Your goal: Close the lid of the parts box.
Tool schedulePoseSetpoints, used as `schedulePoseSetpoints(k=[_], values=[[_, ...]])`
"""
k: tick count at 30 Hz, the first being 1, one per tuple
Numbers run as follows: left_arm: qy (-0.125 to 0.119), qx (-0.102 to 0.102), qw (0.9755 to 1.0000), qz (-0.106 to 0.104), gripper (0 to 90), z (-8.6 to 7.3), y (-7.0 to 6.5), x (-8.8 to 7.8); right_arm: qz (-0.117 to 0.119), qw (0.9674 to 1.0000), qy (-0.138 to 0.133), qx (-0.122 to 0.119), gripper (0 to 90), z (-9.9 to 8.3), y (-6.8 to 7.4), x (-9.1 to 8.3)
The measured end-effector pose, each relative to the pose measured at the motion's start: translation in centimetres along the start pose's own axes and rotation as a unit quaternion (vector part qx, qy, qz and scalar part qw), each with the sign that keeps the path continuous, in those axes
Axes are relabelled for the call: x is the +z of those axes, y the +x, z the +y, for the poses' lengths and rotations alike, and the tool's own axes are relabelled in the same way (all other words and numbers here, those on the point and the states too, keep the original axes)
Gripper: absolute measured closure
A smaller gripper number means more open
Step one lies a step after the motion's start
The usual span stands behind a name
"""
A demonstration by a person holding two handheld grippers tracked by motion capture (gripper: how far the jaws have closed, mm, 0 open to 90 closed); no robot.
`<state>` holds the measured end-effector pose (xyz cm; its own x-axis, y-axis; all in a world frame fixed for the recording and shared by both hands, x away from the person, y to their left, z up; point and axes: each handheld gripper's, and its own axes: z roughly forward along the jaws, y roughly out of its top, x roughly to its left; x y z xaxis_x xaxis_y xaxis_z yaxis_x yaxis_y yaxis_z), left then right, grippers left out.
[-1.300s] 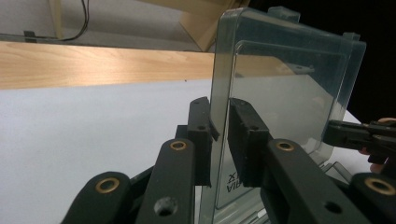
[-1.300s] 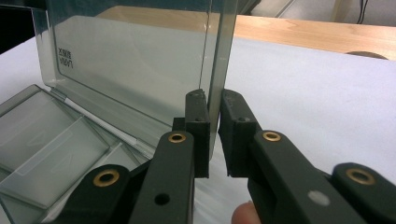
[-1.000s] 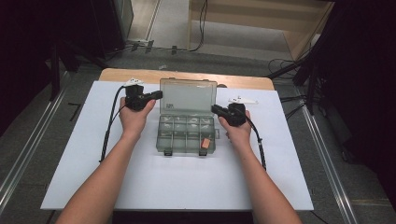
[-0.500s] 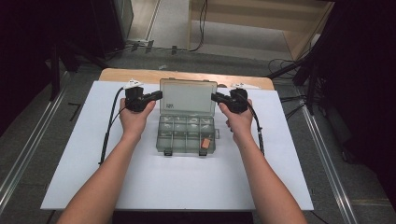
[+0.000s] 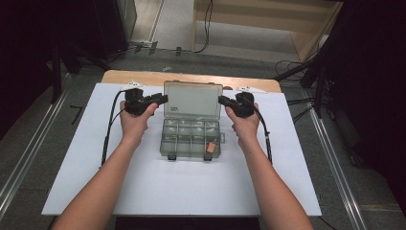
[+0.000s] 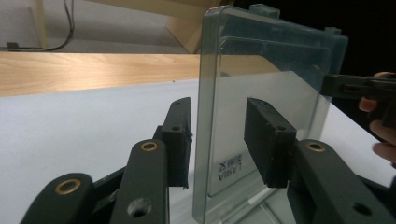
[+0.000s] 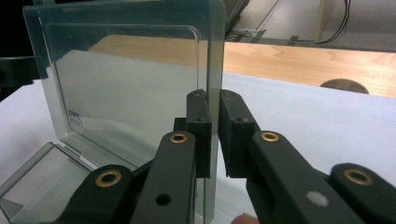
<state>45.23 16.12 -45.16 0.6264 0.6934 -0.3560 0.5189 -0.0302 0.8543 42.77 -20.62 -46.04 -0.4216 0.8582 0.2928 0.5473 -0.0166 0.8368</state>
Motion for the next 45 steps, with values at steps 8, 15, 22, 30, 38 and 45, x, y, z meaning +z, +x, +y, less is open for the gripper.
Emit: schedulePoseSetpoints(k=[8,15,22,30,38,45], values=[[0.003,-0.022,0.9997,-0.005,78.0,0.6,1.2,-1.3,-0.002,0.9997,-0.011,-0.022,81.9,-0.3,0.3,-0.4],[0.037,-0.049,0.9981,0.012,89.8,0.6,2.2,0.3,-0.004,0.9990,-0.027,-0.034,81.8,-0.7,0.5,-0.6],[0.038,-0.066,0.9970,-0.011,89.9,1.0,2.3,1.7,0.001,0.9981,-0.040,-0.047,81.8,-1.1,0.6,-0.9],[0.042,-0.057,0.9970,-0.032,89.9,1.3,1.8,2.0,0.011,0.9965,-0.051,-0.066,80.8,-1.5,0.6,-1.4],[0.036,-0.041,0.9970,-0.055,89.9,1.3,1.3,1.6,0.043,0.9975,-0.037,-0.042,57.4,-1.3,0.8,-2.3],[0.032,-0.035,0.9974,-0.054,89.9,1.1,1.1,1.3,0.050,0.9973,-0.035,-0.039,53.6,-2.2,0.3,-3.7]])
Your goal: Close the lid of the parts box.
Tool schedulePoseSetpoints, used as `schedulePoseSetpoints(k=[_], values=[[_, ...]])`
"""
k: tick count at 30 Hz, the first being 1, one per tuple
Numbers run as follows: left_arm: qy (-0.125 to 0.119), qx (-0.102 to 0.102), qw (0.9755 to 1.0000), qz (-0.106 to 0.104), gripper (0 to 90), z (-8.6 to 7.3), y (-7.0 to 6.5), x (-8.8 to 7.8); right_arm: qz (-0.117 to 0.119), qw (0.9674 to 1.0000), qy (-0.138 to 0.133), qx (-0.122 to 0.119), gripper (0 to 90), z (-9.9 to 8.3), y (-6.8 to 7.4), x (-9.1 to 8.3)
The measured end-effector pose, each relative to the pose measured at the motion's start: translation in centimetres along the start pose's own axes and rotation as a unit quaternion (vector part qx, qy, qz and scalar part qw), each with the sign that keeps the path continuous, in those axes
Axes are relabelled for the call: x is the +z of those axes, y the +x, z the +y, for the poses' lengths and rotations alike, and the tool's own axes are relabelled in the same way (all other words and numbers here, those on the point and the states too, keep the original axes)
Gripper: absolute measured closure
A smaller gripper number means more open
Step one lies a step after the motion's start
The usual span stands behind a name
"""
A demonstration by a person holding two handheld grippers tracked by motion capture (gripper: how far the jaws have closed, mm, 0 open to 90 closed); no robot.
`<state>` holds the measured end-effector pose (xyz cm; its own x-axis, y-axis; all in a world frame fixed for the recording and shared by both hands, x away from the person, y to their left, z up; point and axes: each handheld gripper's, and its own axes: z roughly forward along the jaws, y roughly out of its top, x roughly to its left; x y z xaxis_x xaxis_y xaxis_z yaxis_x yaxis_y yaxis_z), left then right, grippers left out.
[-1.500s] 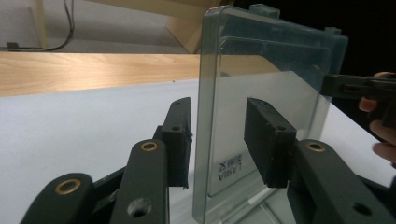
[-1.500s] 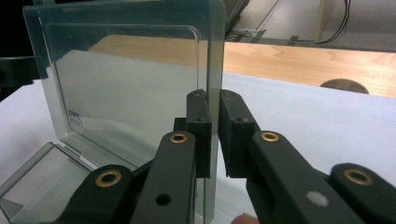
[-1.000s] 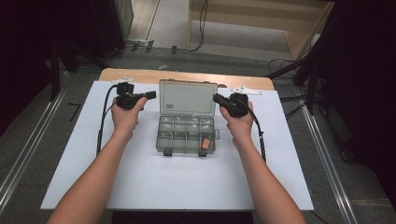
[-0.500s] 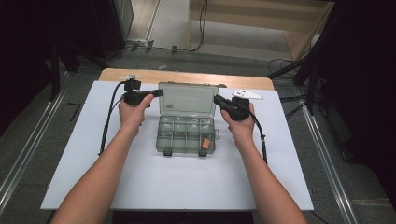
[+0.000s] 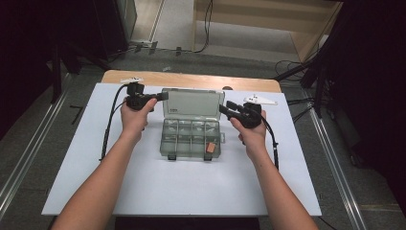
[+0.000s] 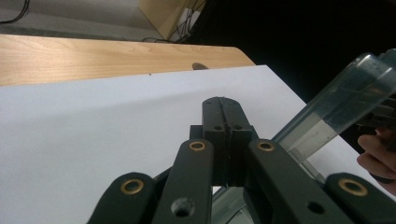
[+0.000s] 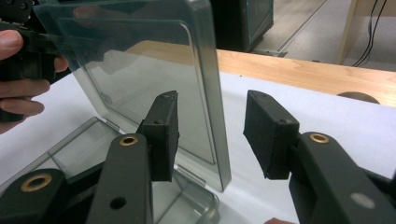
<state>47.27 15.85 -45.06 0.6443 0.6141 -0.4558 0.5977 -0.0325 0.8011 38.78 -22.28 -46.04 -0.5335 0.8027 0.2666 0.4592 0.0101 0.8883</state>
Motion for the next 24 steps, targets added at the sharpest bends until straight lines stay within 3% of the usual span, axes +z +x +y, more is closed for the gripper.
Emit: schedulePoseSetpoints(k=[7,13,20,24], values=[[-0.005,0.005,1.0000,0.000,89.9,-0.1,-0.4,-0.2,0.009,0.9999,0.005,0.001,58.2,-0.6,-0.9,-1.4],[-0.004,0.014,0.9999,-0.006,89.9,-0.1,-1.0,-0.4,-0.014,0.9997,0.007,0.019,75.2,-0.4,-1.4,-1.8],[-0.008,0.023,0.9997,-0.008,89.9,-0.4,-1.5,-0.7,-0.017,0.9994,0.002,0.031,87.3,0.2,-0.9,-1.4],[-0.009,0.025,0.9996,-0.009,89.9,-0.7,-1.7,-1.0,-0.016,0.9994,0.000,0.029,87.9,0.4,-0.5,-1.3]])
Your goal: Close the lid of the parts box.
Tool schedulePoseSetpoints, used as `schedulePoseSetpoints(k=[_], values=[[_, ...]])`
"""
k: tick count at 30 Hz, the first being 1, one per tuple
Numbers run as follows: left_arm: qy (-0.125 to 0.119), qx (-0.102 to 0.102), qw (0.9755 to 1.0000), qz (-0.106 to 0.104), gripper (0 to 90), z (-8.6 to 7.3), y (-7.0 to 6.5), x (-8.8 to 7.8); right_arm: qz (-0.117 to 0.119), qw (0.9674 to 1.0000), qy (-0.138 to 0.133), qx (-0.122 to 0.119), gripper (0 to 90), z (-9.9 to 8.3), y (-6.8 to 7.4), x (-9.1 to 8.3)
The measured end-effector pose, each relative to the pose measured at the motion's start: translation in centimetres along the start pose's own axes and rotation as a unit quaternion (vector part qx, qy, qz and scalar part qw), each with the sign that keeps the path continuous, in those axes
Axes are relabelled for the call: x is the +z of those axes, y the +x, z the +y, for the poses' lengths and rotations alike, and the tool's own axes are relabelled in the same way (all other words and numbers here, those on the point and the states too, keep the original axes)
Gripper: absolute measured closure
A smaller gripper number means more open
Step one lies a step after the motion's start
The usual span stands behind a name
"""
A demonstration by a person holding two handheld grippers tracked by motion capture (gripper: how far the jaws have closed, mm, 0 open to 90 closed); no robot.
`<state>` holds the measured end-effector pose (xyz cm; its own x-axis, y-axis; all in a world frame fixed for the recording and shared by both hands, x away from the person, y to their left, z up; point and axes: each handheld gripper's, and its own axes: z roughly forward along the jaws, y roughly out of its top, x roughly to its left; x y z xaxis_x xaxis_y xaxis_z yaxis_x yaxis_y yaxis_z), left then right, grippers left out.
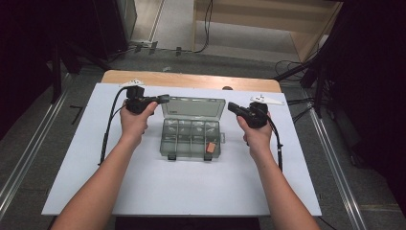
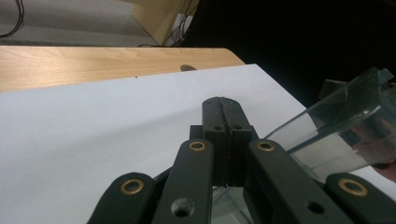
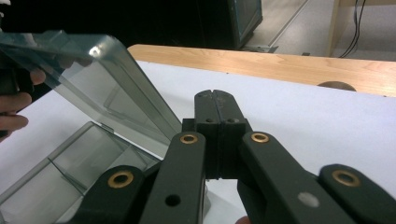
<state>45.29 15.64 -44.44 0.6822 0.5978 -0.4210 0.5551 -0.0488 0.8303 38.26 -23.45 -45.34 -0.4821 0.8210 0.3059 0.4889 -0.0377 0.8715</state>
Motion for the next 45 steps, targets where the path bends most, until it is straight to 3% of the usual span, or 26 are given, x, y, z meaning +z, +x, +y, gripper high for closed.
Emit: schedulePoseSetpoints(k=[12,26,35,45], values=[[0.000,0.014,0.9999,-0.006,89.9,-0.8,-1.2,-0.8,-0.001,1.0000,-0.002,-0.002,87.9,-0.1,1.0,-0.3],[0.002,0.027,0.9996,-0.007,89.9,-2.5,-2.5,-2.0,0.014,0.9997,-0.009,-0.019,88.0,-1.2,2.2,-1.3],[0.002,0.053,0.9986,0.000,89.8,-3.7,-4.0,-3.2,0.021,0.9994,-0.015,-0.024,88.0,-2.3,2.9,-2.1],[0.006,0.080,0.9967,0.004,89.8,-5.8,-5.8,-4.4,0.025,0.9983,-0.011,-0.050,88.0,-3.9,4.3,-3.2]])
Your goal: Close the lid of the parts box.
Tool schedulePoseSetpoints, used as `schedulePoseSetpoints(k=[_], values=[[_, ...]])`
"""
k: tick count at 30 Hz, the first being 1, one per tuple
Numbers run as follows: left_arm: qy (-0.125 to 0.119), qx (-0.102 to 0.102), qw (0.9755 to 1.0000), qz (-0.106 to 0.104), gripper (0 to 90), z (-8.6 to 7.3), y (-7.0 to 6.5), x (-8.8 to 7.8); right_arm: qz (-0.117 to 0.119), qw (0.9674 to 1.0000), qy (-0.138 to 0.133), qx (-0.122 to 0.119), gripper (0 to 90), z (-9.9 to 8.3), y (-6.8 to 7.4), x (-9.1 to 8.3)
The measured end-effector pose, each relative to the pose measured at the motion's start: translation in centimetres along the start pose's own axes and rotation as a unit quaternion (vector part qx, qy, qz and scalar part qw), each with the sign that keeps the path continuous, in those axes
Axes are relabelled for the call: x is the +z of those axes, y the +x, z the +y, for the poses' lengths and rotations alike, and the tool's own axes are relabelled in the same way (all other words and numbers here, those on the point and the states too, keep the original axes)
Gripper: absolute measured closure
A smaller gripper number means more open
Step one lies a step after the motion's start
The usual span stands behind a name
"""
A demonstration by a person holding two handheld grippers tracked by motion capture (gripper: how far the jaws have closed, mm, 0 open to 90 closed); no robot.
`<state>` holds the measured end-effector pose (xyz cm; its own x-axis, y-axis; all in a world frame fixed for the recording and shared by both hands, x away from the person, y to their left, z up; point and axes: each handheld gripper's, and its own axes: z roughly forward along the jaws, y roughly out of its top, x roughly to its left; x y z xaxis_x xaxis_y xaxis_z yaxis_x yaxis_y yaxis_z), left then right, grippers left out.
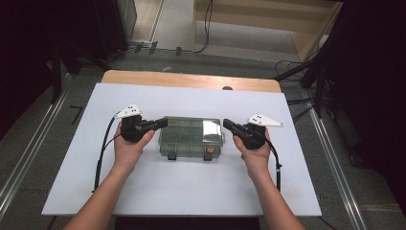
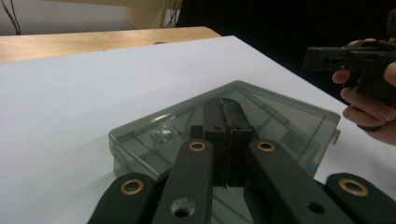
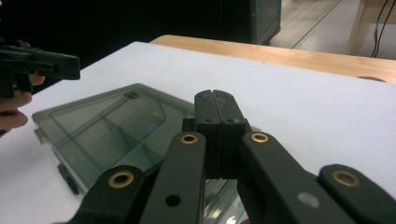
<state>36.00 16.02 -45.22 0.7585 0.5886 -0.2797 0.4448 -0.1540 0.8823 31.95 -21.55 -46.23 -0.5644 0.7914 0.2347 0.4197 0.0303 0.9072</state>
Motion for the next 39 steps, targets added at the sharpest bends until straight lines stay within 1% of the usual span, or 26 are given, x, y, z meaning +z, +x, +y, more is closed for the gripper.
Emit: schedulePoseSetpoints(k=[5,9,11,12,14,16,17,19,20,23,26,29,32,34,35,36,39], values=[[-0.004,0.004,1.0000,-0.002,89.8,-1.0,-0.8,-0.8,0.006,0.9999,0.005,-0.008,88.0,-0.8,1.1,-0.6],[-0.017,-0.005,0.9998,-0.005,89.9,-1.8,-1.4,-1.4,0.006,0.9999,0.006,-0.007,88.0,-1.9,1.9,-1.0],[-0.008,0.000,1.0000,-0.001,89.8,-2.2,-1.6,-1.4,0.000,0.9998,0.011,-0.015,88.0,-2.3,2.1,-0.9],[-0.010,0.001,1.0000,-0.001,89.8,-2.4,-1.6,-1.5,-0.002,0.9998,0.012,-0.017,88.0,-2.4,2.2,-0.9],[-0.011,-0.005,0.9999,-0.001,89.8,-2.9,-1.8,-1.5,-0.002,0.9999,0.008,-0.008,88.0,-2.6,2.2,-1.1],[-0.004,0.000,1.0000,-0.002,89.8,-3.2,-2.1,-1.4,-0.003,0.9999,0.010,-0.010,88.0,-2.8,2.4,-1.1],[-0.005,-0.001,1.0000,-0.003,89.8,-3.3,-2.2,-1.4,-0.003,0.9999,0.012,-0.011,88.0,-2.9,2.5,-1.1],[-0.002,0.004,1.0000,0.000,89.9,-3.5,-2.4,-1.4,-0.001,0.9998,0.014,-0.010,88.0,-3.2,2.7,-1.1],[-0.003,0.005,1.0000,0.001,89.8,-3.6,-2.3,-1.4,-0.002,0.9998,0.014,-0.015,88.0,-3.3,2.7,-1.1],[-0.004,0.004,1.0000,0.004,89.8,-3.8,-2.3,-1.5,-0.003,0.9997,0.016,-0.017,88.0,-3.5,2.8,-1.2],[0.000,0.002,1.0000,0.003,89.8,-4.2,-2.3,-1.4,-0.004,0.9997,0.018,-0.016,88.0,-3.7,2.8,-1.3],[0.002,0.005,1.0000,0.006,89.8,-4.3,-2.3,-1.4,-0.006,0.9996,0.022,-0.017,88.0,-4.0,2.6,-1.4],[-0.003,-0.001,1.0000,0.008,89.8,-4.5,-2.2,-1.5,-0.005,0.9996,0.023,-0.015,88.0,-4.1,2.6,-1.4],[-0.004,0.000,0.9999,0.015,89.9,-4.7,-2.2,-1.6,-0.006,0.9995,0.025,-0.020,87.9,-4.2,2.6,-1.3],[-0.004,0.002,0.9999,0.016,89.8,-4.8,-2.1,-1.6,-0.006,0.9994,0.028,-0.021,88.0,-4.2,2.7,-1.2],[-0.004,-0.004,0.9998,0.018,89.8,-4.9,-2.1,-1.6,-0.005,0.9993,0.027,-0.023,87.9,-4.3,2.7,-1.2],[0.000,-0.003,0.9998,0.018,89.8,-5.1,-2.0,-1.4,-0.004,0.9992,0.033,-0.023,88.0,-4.5,2.9,-1.0]])
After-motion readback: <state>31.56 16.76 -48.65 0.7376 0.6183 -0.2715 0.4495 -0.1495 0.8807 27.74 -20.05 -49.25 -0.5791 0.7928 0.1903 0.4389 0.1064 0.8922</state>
